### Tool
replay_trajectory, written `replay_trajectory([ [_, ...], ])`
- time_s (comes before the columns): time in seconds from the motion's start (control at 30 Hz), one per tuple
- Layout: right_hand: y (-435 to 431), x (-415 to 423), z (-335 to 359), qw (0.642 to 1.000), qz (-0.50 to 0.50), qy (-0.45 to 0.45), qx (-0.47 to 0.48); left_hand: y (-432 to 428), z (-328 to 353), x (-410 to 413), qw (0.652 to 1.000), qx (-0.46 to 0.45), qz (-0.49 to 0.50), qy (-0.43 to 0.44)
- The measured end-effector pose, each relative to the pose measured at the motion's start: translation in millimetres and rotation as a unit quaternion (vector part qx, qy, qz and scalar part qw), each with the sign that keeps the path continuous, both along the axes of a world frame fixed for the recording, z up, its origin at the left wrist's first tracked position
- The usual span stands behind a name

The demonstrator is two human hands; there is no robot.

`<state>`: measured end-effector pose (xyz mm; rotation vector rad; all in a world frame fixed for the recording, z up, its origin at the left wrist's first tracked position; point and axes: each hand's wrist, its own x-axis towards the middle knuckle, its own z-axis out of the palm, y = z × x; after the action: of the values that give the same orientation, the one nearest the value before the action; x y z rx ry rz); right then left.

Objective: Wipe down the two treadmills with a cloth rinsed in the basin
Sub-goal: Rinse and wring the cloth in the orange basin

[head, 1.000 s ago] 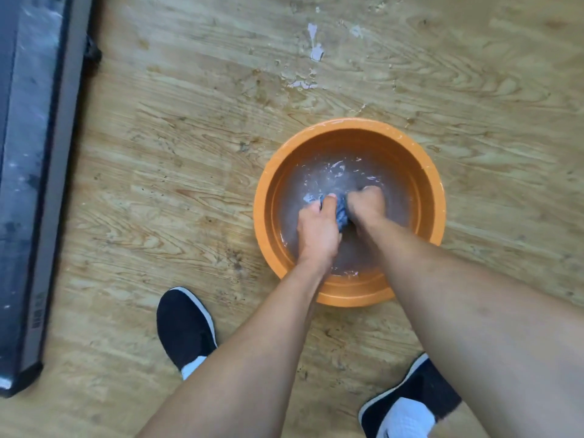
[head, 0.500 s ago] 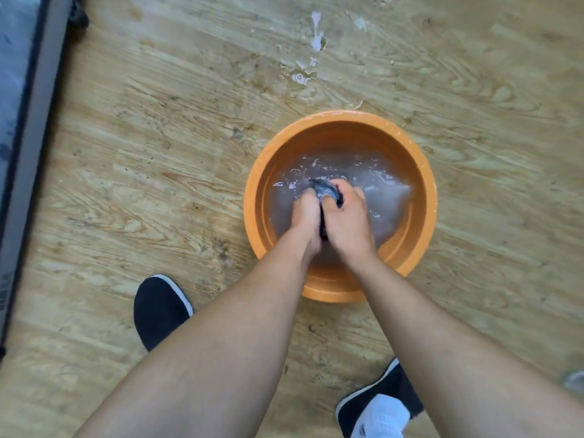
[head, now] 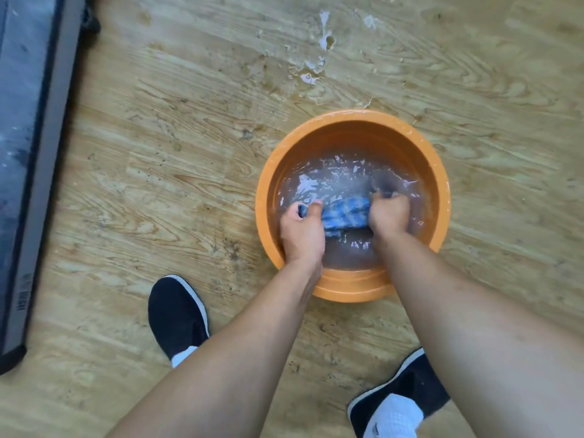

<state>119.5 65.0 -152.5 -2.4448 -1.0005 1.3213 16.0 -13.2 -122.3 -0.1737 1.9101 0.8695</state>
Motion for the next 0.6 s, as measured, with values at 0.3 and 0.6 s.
replay_trajectory([
  [0.3, -32, -17, 28, 0.977, 0.112, 0.157, 0.089, 44, -8, 8, 0.988, -0.031, -0.008, -0.15],
  [0.6, 2, -52, 13, 0.957, 0.288, 0.021, -0.013, 32, -11, 3, 0.993, -0.045, -0.076, -0.075],
])
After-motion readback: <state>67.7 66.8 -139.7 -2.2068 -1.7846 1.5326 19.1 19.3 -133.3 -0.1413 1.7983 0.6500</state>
